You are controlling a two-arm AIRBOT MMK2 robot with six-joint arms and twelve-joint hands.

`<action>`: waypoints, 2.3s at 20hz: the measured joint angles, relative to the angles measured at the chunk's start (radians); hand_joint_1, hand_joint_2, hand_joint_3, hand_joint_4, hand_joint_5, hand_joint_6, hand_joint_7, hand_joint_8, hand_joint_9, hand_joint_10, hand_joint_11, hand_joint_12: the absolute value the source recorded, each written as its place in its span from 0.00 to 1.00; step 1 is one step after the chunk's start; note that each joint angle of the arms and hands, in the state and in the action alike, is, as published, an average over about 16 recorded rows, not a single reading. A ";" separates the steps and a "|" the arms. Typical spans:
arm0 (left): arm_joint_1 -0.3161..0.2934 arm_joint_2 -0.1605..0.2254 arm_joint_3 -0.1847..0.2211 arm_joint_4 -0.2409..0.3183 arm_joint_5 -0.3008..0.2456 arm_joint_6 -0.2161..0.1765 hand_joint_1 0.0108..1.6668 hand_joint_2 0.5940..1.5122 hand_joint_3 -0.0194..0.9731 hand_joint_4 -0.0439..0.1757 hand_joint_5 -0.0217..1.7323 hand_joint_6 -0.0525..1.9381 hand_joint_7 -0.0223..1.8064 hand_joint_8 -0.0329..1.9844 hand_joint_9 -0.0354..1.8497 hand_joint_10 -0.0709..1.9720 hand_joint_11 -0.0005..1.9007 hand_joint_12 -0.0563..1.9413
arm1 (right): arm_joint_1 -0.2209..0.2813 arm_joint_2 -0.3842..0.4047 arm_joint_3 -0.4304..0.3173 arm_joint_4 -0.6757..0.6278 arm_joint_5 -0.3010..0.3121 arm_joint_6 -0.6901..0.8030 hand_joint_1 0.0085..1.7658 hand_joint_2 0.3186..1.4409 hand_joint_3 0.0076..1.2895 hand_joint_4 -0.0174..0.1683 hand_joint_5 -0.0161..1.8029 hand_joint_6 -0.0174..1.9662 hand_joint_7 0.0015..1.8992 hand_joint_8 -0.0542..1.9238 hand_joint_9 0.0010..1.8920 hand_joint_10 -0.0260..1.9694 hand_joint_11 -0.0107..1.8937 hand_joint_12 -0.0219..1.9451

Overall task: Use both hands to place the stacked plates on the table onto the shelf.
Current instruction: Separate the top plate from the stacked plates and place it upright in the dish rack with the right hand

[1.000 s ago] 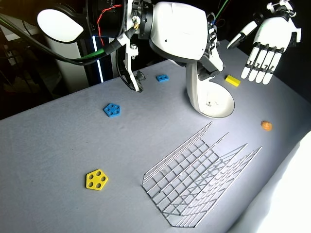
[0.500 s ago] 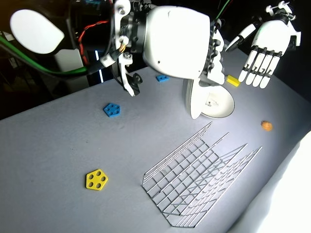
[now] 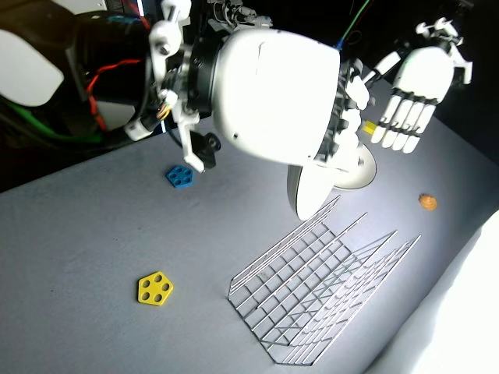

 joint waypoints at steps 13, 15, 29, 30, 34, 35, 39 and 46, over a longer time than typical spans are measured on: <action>0.103 -0.011 -0.038 -0.012 0.070 0.024 0.00 0.57 0.02 0.21 0.02 0.03 0.03 0.01 0.03 0.04 0.01 0.03 | 0.011 0.014 0.127 -0.181 -0.003 0.207 0.76 0.66 0.00 0.05 0.44 0.62 0.46 0.59 0.42 0.68 0.33 0.74; 0.116 -0.013 -0.039 -0.013 0.081 0.029 0.00 0.57 0.02 0.21 0.02 0.03 0.03 0.01 0.03 0.04 0.01 0.03 | 0.014 0.011 0.143 -0.202 -0.008 0.234 0.76 0.66 0.00 0.05 0.44 0.62 0.46 0.59 0.42 0.69 0.33 0.74; 0.169 -0.029 -0.033 -0.019 0.126 0.050 0.00 0.57 0.02 0.21 0.02 0.03 0.03 0.01 0.03 0.04 0.01 0.03 | 0.029 -0.068 0.245 -0.186 -0.080 0.284 0.76 0.66 0.00 0.05 0.44 0.62 0.46 0.58 0.42 0.68 0.35 0.72; 0.171 -0.029 -0.032 -0.019 0.127 0.050 0.00 0.57 0.02 0.21 0.02 0.03 0.03 0.01 0.03 0.04 0.01 0.03 | 0.030 -0.076 0.253 -0.183 -0.084 0.282 0.76 0.66 0.00 0.05 0.44 0.62 0.46 0.58 0.42 0.68 0.35 0.72; 0.176 -0.031 -0.030 -0.019 0.130 0.051 0.00 0.57 0.02 0.21 0.02 0.03 0.03 0.01 0.03 0.04 0.01 0.03 | 0.030 -0.107 0.283 -0.178 -0.095 0.275 0.76 0.66 0.00 0.05 0.44 0.62 0.46 0.58 0.43 0.68 0.35 0.72; 0.177 -0.031 -0.029 -0.019 0.130 0.051 0.00 0.57 0.02 0.21 0.02 0.03 0.03 0.01 0.03 0.04 0.01 0.03 | 0.030 -0.114 0.291 -0.178 -0.097 0.274 0.76 0.66 0.00 0.05 0.44 0.62 0.46 0.58 0.43 0.68 0.35 0.72; 0.180 -0.032 -0.028 -0.019 0.130 0.051 0.00 0.56 0.02 0.21 0.02 0.03 0.03 0.01 0.03 0.04 0.01 0.03 | 0.028 -0.144 0.321 -0.177 -0.102 0.270 0.76 0.66 0.00 0.05 0.44 0.62 0.46 0.58 0.43 0.68 0.35 0.72; 0.180 -0.032 -0.028 -0.014 0.131 0.052 0.00 0.56 0.02 0.21 0.02 0.03 0.03 0.01 0.03 0.04 0.01 0.03 | 0.013 -0.190 0.373 -0.156 -0.102 0.281 0.75 0.66 0.00 0.10 0.44 0.61 0.46 0.59 0.45 0.57 0.34 0.73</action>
